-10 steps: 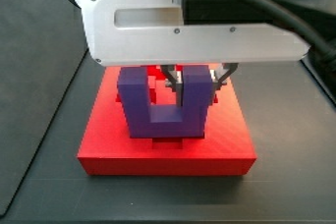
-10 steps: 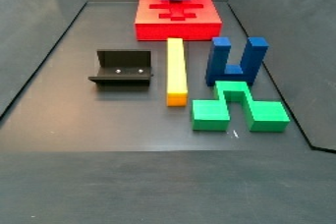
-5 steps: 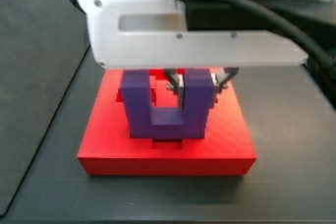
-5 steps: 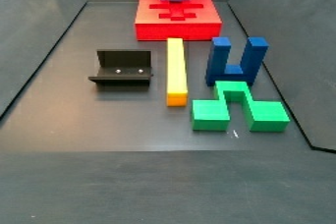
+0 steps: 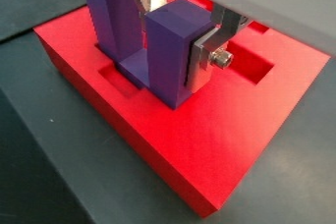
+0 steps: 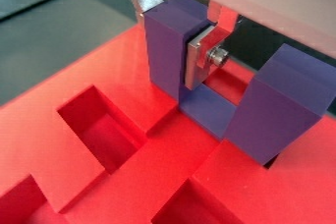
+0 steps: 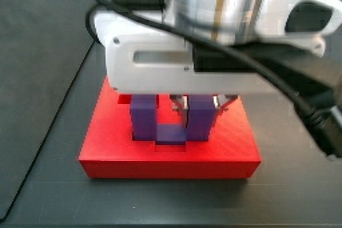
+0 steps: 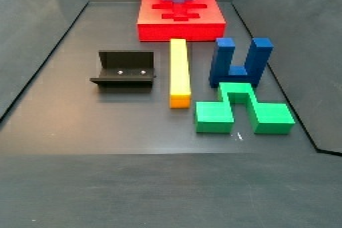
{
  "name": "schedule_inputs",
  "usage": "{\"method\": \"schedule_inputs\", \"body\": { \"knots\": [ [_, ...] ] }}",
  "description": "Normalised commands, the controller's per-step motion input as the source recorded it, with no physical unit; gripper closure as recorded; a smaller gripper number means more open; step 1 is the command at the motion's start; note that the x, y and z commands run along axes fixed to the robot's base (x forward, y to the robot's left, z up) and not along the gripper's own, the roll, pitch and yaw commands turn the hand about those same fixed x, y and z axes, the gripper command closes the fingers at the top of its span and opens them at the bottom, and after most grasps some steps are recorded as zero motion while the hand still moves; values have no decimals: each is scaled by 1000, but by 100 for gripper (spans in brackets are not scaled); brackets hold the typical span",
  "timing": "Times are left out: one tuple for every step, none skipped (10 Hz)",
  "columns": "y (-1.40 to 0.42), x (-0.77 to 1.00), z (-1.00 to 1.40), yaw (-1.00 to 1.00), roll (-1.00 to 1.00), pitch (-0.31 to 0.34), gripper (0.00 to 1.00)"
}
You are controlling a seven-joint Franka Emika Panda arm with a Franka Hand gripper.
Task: Pick up the purple object. Move up. Place the purple object on the fixture. Regrasp the purple object. Move to above the board. Insert the purple object.
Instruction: Insert the purple object.
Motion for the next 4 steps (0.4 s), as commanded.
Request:
{"method": "schedule_inputs", "body": {
  "knots": [
    [0, 0, 0, -137, 0, 107, 100],
    [0, 0, 0, 0, 20, 10, 100],
    [0, 0, -11, 0, 71, 0, 100],
    [9, 0, 0, 14, 59, 0, 100]
  ]
}}
